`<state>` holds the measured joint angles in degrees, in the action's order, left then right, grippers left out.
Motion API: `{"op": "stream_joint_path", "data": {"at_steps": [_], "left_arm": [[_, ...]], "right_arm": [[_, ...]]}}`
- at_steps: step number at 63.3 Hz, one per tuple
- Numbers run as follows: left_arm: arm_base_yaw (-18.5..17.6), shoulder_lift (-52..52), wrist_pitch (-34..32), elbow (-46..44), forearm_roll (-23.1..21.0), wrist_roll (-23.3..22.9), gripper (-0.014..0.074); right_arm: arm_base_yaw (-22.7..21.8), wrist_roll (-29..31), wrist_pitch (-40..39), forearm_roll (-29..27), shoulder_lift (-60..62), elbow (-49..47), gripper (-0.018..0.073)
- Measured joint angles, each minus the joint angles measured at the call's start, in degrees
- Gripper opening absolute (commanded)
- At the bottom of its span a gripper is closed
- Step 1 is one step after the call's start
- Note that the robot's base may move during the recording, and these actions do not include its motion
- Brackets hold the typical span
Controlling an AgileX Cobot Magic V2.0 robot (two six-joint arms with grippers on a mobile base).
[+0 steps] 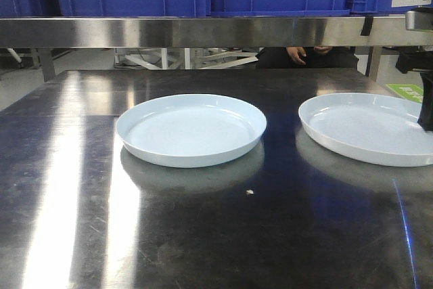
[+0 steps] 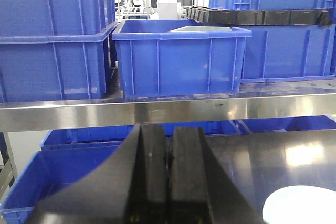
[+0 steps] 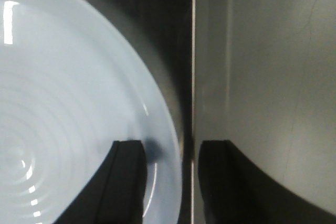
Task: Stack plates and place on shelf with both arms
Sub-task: 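Lower the right gripper onto the rim of the other white plate and grip, then lift the gripped plate and carry it over the centered plate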
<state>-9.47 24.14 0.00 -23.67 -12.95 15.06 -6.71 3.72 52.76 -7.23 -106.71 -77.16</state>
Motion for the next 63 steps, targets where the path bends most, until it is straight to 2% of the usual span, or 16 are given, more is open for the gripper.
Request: {"op": "stream_joint_path", "data": {"at_steps": [9,18,32,44,63], "left_arm": [[0.0,0.0,0.0,0.0,0.0,0.0,0.0080],[0.0,0.0,0.0,0.0,0.0,0.0,0.0080],[0.0,0.0,0.0,0.0,0.0,0.0,0.0080],[0.0,0.0,0.0,0.0,0.0,0.0,0.0080],[0.0,0.0,0.0,0.0,0.0,0.0,0.0080]], "right_arm": [[0.0,0.1,0.0,0.0,0.0,0.0,0.0352],[0.0,0.1,0.0,0.0,0.0,0.0,0.0253],[-0.1,0.1,0.6,0.0,0.0,0.0,0.0185],[-1.3,0.2,3.1,-0.4,0.0,-1.7,0.0048],[-1.6,0.2,6.5,-1.3,0.0,-5.7,0.0049]]}}
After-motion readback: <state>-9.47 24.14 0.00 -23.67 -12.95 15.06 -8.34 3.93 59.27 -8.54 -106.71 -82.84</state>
